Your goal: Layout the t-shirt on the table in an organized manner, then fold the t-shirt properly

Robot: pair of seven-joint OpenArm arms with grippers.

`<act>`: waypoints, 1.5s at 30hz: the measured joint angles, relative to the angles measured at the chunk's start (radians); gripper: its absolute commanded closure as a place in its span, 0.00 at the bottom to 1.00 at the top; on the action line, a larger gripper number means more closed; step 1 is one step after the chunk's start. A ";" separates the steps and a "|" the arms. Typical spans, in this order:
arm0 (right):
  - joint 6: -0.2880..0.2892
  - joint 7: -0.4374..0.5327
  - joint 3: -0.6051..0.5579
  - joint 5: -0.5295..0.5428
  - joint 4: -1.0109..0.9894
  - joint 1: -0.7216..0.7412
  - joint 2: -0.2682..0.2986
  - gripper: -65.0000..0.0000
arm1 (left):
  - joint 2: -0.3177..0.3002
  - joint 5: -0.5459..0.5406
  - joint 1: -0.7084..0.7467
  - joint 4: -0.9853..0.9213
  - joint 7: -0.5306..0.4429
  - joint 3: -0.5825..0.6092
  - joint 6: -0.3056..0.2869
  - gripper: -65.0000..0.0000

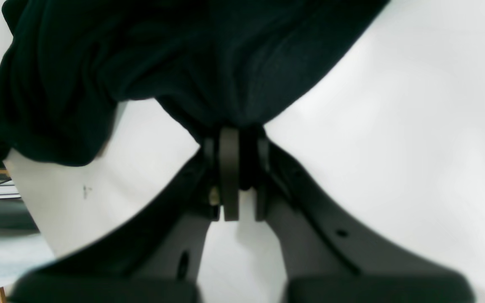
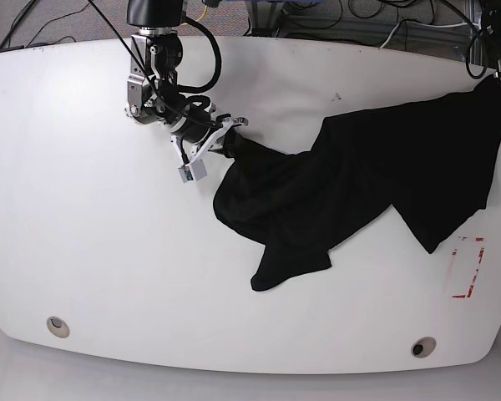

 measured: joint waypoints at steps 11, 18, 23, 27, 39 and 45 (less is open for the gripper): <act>0.000 0.000 -0.001 0.000 0.000 0.000 0.000 1.00 | -0.016 -0.009 -0.040 -0.074 -0.037 0.021 0.001 0.50; 0.000 0.000 -0.001 0.000 0.000 0.000 0.000 1.00 | -0.025 -0.009 -0.051 -0.071 -0.056 0.078 0.011 0.80; 0.000 0.000 -0.001 0.000 0.000 0.000 0.000 1.00 | -0.025 -0.003 -0.051 -0.071 -0.067 0.079 0.021 0.99; 0.000 0.000 -0.001 0.000 0.000 0.000 0.000 1.00 | -0.025 0.000 -0.051 -0.071 -0.071 0.079 0.024 1.00; 0.000 0.000 -0.001 0.000 0.000 0.000 0.000 1.00 | 0.027 0.036 -0.042 0.068 -0.022 0.082 0.023 1.00; -0.013 -0.010 0.000 0.076 0.027 -0.005 0.004 1.00 | 0.069 0.026 -0.026 0.206 0.048 0.096 0.003 1.00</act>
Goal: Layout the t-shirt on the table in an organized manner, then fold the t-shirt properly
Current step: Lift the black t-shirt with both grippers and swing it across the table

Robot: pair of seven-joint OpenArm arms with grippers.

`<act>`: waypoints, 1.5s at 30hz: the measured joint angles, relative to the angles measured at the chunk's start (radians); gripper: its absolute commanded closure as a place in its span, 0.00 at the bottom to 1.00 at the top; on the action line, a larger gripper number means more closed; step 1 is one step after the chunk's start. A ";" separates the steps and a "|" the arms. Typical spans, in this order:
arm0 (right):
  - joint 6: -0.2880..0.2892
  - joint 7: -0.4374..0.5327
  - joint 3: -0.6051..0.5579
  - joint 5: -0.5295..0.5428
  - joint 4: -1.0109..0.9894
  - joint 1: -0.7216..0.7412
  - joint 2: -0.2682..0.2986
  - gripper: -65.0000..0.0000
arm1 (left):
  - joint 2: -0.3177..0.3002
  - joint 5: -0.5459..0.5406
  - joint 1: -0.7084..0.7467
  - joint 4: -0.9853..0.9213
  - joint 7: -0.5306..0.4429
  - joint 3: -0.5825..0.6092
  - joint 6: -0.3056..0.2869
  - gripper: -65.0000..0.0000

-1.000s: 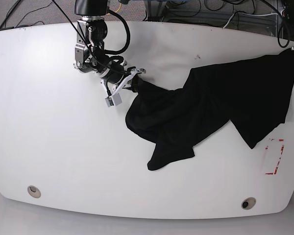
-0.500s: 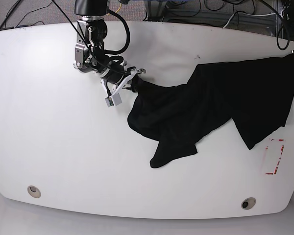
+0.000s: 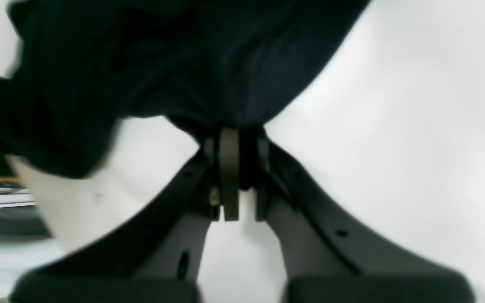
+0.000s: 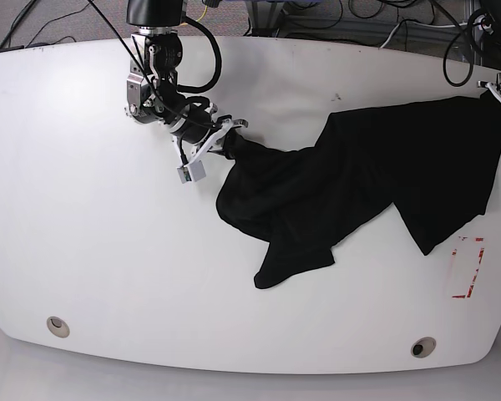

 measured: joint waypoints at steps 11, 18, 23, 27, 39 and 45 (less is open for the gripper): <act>-0.069 -0.044 0.002 0.036 0.212 0.007 0.023 1.00 | 0.009 -0.103 -0.006 0.341 0.132 -0.074 0.006 1.00; -0.068 -0.056 0.004 0.035 0.232 0.030 0.055 1.00 | 0.014 -0.173 -0.108 0.523 0.176 -0.121 0.000 1.00; -0.070 -0.056 0.064 0.029 0.271 0.071 0.105 1.00 | 0.009 -0.169 -0.264 0.533 0.266 -0.129 0.004 1.00; -0.066 -0.057 0.095 0.036 0.274 0.136 0.172 1.00 | 0.014 -0.170 -0.427 0.534 0.350 -0.125 0.005 1.00; -0.066 -0.058 0.107 0.046 0.242 0.340 0.365 0.99 | 0.034 -0.176 -0.775 0.535 0.391 0.039 0.005 1.00; -0.063 -0.067 0.105 0.045 0.174 0.480 0.436 0.99 | 0.113 -0.176 -0.911 0.534 0.396 0.101 0.006 1.00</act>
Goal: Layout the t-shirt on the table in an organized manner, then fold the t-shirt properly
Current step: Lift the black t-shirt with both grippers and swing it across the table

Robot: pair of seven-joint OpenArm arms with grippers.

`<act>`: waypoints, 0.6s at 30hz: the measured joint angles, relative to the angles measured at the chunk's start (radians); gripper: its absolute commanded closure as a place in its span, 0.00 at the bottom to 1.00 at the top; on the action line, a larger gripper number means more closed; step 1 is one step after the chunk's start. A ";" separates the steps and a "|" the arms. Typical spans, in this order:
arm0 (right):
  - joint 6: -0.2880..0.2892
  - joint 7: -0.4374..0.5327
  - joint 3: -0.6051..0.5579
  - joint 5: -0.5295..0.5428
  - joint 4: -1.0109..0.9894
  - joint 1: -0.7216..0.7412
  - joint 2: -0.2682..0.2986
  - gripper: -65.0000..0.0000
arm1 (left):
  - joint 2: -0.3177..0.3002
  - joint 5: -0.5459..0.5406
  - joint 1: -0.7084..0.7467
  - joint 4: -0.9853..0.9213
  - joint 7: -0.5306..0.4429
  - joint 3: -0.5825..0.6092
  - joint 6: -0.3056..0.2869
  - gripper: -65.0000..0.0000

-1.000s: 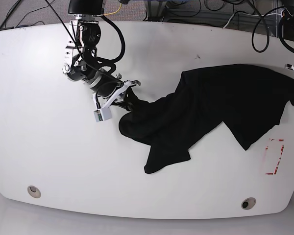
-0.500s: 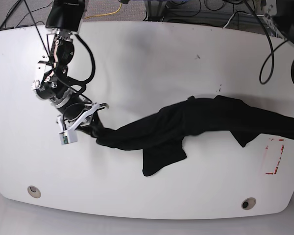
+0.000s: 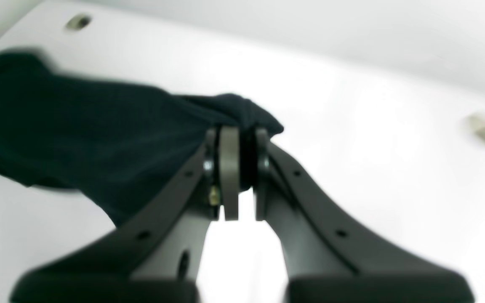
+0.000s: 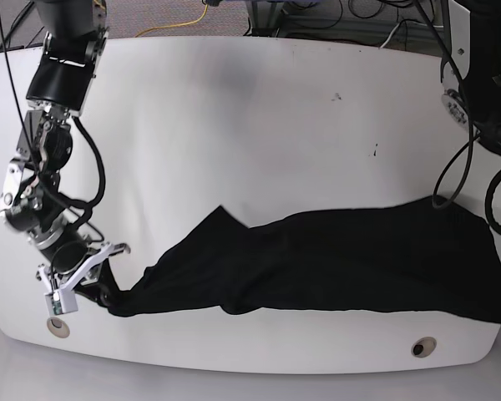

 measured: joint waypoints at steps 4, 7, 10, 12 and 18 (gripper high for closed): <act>0.001 -0.002 -0.007 0.001 -0.051 0.102 0.047 0.99 | 0.027 0.016 -0.086 0.000 0.004 0.046 -0.001 1.00; 0.003 0.002 -0.023 0.005 -0.106 0.194 0.092 0.99 | 0.060 0.013 -0.146 0.000 0.000 0.080 0.000 1.00; 0.000 0.001 -0.066 0.021 -0.169 0.296 0.145 0.99 | 0.097 0.013 -0.205 0.000 0.003 0.101 -0.001 1.00; 0.000 -0.003 -0.091 0.041 -0.210 0.364 0.173 0.99 | 0.119 0.012 -0.242 -0.003 0.002 0.112 -0.001 1.00; 0.003 0.000 -0.176 0.068 -0.311 0.544 0.235 0.99 | 0.171 0.013 -0.346 -0.052 0.003 0.109 0.021 1.00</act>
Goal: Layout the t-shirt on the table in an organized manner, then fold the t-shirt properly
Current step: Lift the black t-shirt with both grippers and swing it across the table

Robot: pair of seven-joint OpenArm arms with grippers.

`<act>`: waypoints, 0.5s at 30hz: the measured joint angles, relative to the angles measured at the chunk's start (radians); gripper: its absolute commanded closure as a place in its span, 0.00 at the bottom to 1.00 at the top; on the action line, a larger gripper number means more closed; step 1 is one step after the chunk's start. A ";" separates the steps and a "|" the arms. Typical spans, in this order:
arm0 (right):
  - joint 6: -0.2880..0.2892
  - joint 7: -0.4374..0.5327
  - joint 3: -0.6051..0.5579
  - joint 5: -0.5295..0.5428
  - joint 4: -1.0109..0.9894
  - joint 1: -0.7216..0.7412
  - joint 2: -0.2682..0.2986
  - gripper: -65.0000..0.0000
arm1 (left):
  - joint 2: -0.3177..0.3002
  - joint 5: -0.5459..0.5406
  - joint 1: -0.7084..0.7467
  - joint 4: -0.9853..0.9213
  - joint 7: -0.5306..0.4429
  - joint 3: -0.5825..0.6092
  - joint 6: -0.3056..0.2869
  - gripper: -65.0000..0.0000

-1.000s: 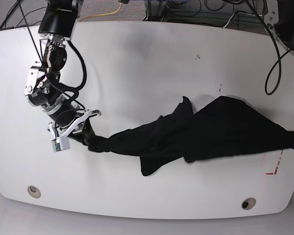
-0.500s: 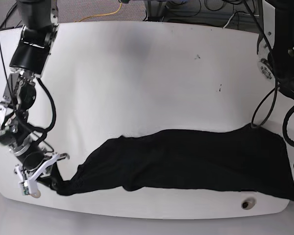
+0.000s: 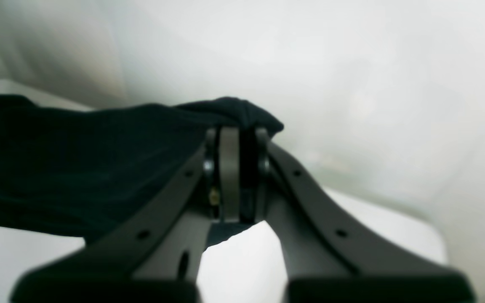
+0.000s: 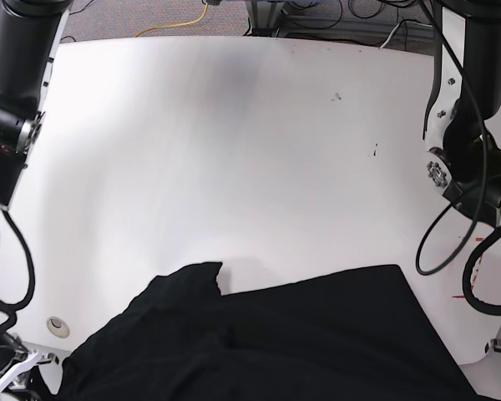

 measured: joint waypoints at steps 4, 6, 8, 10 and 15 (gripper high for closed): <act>0.002 0.005 -0.061 0.002 -0.007 0.090 0.046 0.99 | 0.010 -0.004 -0.064 -0.060 -0.003 0.001 0.008 1.00; 0.002 0.014 -0.066 0.012 -0.005 0.111 0.061 0.99 | 0.009 -0.005 -0.082 -0.081 -0.004 0.001 0.009 1.00; 0.001 0.019 -0.066 0.012 -0.002 0.116 0.074 0.99 | 0.005 -0.003 -0.089 -0.102 -0.004 0.000 0.009 1.00; 0.001 0.016 -0.066 0.011 -0.002 0.109 0.085 0.99 | -0.002 -0.003 -0.085 -0.115 -0.003 -0.001 0.009 1.00; 0.001 -0.020 -0.061 0.011 0.001 0.035 0.102 0.99 | -0.038 -0.012 -0.029 -0.127 -0.011 -0.002 0.009 1.00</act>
